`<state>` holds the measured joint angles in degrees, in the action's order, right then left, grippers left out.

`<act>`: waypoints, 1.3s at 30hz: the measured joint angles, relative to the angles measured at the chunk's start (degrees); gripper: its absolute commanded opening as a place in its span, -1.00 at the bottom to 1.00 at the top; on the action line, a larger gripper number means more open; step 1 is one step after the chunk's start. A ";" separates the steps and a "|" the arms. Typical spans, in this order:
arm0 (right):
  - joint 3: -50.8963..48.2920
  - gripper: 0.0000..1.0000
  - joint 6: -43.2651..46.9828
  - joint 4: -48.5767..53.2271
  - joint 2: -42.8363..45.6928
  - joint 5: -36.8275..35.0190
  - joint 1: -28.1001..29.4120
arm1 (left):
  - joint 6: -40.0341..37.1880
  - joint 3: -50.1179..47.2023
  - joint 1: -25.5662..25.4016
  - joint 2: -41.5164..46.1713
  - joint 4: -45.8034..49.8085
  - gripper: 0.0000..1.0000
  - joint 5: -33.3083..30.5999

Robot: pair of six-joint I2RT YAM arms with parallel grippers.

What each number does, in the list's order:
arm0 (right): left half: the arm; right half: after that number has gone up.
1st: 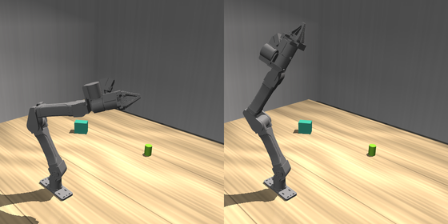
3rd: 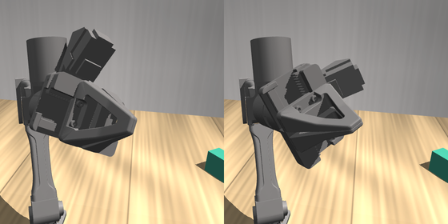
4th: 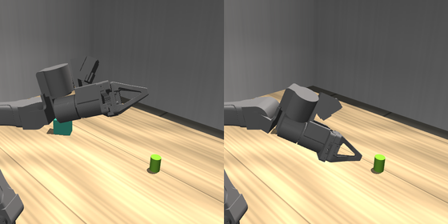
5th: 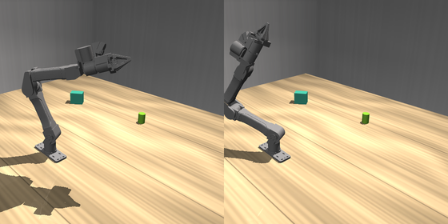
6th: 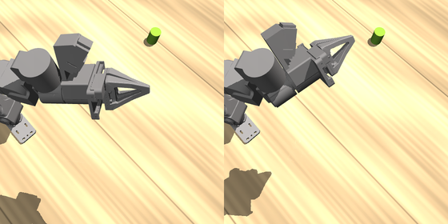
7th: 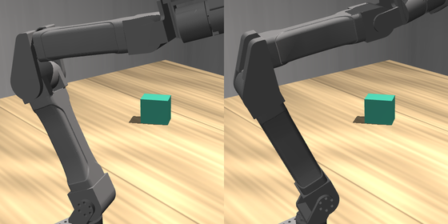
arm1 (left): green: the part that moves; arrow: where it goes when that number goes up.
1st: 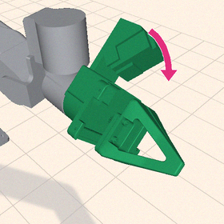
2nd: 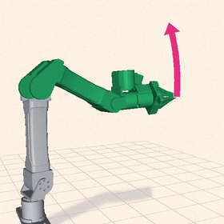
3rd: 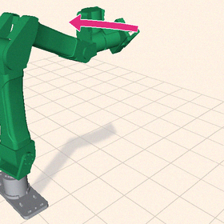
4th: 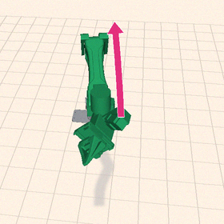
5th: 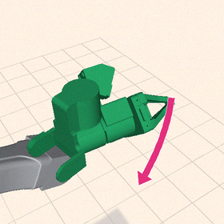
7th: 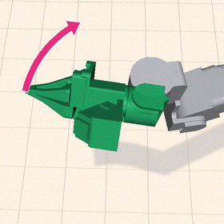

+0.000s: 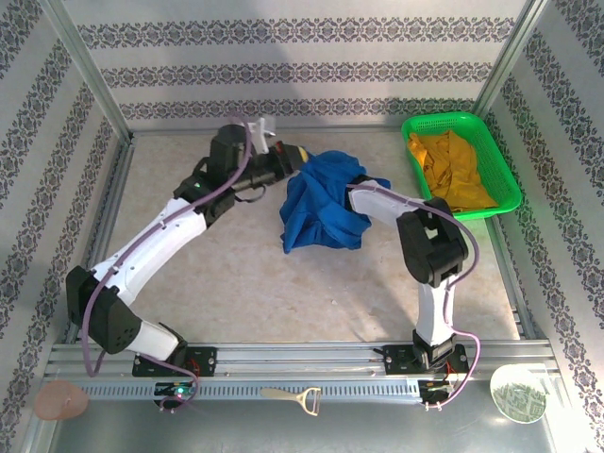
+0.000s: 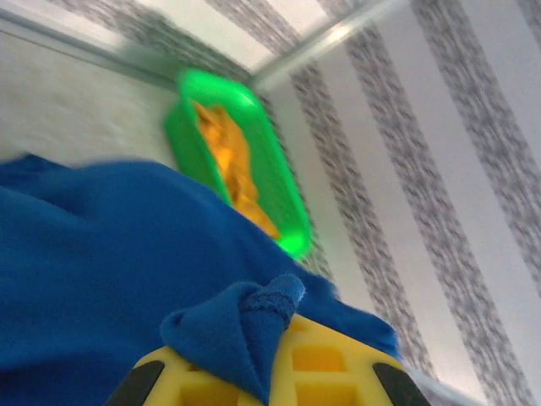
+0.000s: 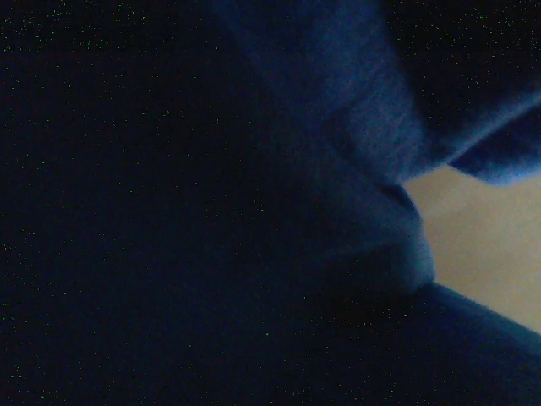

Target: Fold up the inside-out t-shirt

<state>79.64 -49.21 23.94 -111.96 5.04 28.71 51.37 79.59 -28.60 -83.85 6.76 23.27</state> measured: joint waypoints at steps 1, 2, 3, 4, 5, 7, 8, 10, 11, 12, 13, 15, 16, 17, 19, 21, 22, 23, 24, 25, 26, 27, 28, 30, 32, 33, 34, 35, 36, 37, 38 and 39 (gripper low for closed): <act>-0.50 -1.00 1.07 0.24 1.49 0.87 0.04 | 0.15 -0.33 1.81 -0.13 -0.04 -1.00 0.02; -0.90 -1.00 2.27 0.70 3.28 1.86 0.04 | 0.35 -0.66 3.87 -0.52 -0.20 -1.00 0.00; -1.14 -1.00 3.50 1.20 5.14 2.64 0.04 | 0.44 -0.90 5.77 -1.05 -0.55 -1.00 -0.02; -1.31 -1.00 4.50 1.57 6.75 3.45 0.04 | 0.55 -1.05 7.19 -1.64 -0.85 -1.00 -0.04; -1.55 -1.00 5.44 1.97 8.57 4.13 0.04 | 0.61 -1.11 8.76 -2.54 -1.11 -1.00 -0.11; -1.88 -1.00 7.08 2.71 11.47 5.62 0.02 | 0.76 -1.11 11.32 -4.76 -1.62 -1.00 -0.39; -2.05 -1.00 7.80 3.06 13.00 6.58 0.02 | 0.76 -1.09 12.41 -6.10 -1.64 -1.00 -0.79; -2.19 -1.00 9.14 3.96 15.37 8.35 0.00 | 0.74 -0.94 14.19 -8.94 -1.27 -1.00 -1.79; -2.19 -1.00 9.57 4.15 16.33 9.27 0.00 | 0.72 -0.83 14.82 -10.43 -1.01 -1.00 -2.45; -2.16 -1.00 10.21 4.37 17.25 10.16 0.00 | 0.72 -0.83 15.47 -12.15 -0.68 -1.00 -2.89; -2.14 -1.00 10.64 4.61 17.92 10.95 0.00 | 0.74 -0.83 15.93 -13.31 -0.42 -1.00 -3.26; -1.97 -1.00 11.10 4.87 19.10 12.26 -0.07 | 0.74 -0.83 16.61 -16.06 0.57 -1.00 -3.93; -1.70 -1.00 11.13 5.07 19.37 12.70 -0.13 | 0.74 -0.83 16.72 -17.05 0.98 -1.00 -4.07; -1.18 -1.00 11.06 5.14 19.58 13.42 -0.48 | 0.72 -0.83 16.72 -17.92 1.44 -1.00 -4.22; 0.87 -1.00 10.73 5.66 19.61 14.67 -1.20 | 0.68 -1.25 16.72 -18.67 1.99 -1.00 -4.31; 4.39 -1.00 10.16 6.45 19.61 15.76 -2.12 | 0.31 -2.21 16.72 -18.51 2.03 -1.00 -4.26; 6.47 -1.00 9.90 6.67 19.61 16.13 -2.60 | 0.13 -2.67 16.72 -18.47 1.95 -1.00 -4.26; 8.94 -1.00 9.53 6.64 19.58 16.50 -3.10 | -0.09 -3.26 16.72 -18.43 1.88 -1.00 -4.09; 11.34 -1.00 9.03 6.40 19.58 16.87 -3.50 | -0.37 -3.80 16.72 -18.43 1.86 -1.00 -3.78; 13.42 -1.00 8.63 5.95 19.58 17.07 -3.76 | -0.70 -4.22 16.72 -18.43 1.79 -1.00 -3.28; 15.26 -1.00 8.35 5.31 19.58 17.16 -3.87 | -1.22 -4.66 16.72 -18.43 1.77 -1.00 -2.34; 16.98 -1.00 8.00 4.37 19.58 17.16 -4.00 | -1.73 -4.92 16.72 -18.43 1.75 -0.78 -1.09; 18.01 -1.00 7.63 3.54 19.56 17.16 -4.11 | -2.19 -4.96 16.72 -18.43 1.62 -0.53 0.09; 20.00 -1.00 7.10 2.08 19.30 17.16 -4.22 | -3.85 -4.96 16.72 -18.12 1.20 -0.06 2.97; 21.05 -1.00 6.45 0.83 18.45 17.20 -4.24 | -5.05 -4.96 16.72 -16.61 1.25 0.16 5.35; 21.16 -1.00 5.95 -0.04 17.77 17.35 -4.24 | -5.84 -4.98 16.70 -15.21 1.27 0.22 6.38; 21.16 -1.00 5.57 -0.52 17.14 17.38 -4.24 | -6.40 -4.98 16.61 -13.68 1.27 0.25 6.97; 21.14 -1.00 5.14 -0.87 16.31 17.40 -4.24 | -6.95 -5.01 16.55 -11.47 1.25 0.28 7.54; 21.07 -1.00 4.42 -1.29 15.37 17.40 -4.26 | -7.48 -5.01 16.31 -9.03 1.11 0.29 7.78; 20.83 -1.00 3.80 -1.95 14.69 17.40 -4.37 | -7.91 -4.98 15.87 -6.84 0.92 0.30 7.82; 20.41 -1.00 2.84 -2.75 13.86 17.40 -4.61 | -8.48 -4.83 14.95 -4.52 0.74 0.32 7.65; 20.13 -1.00 2.01 -3.26 13.14 17.38 -4.61 | -9.22 -4.31 13.35 -2.71 0.68 0.34 7.17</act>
<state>99.77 -47.20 20.69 -98.83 22.41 24.10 42.15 75.29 -15.25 -86.56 7.44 30.44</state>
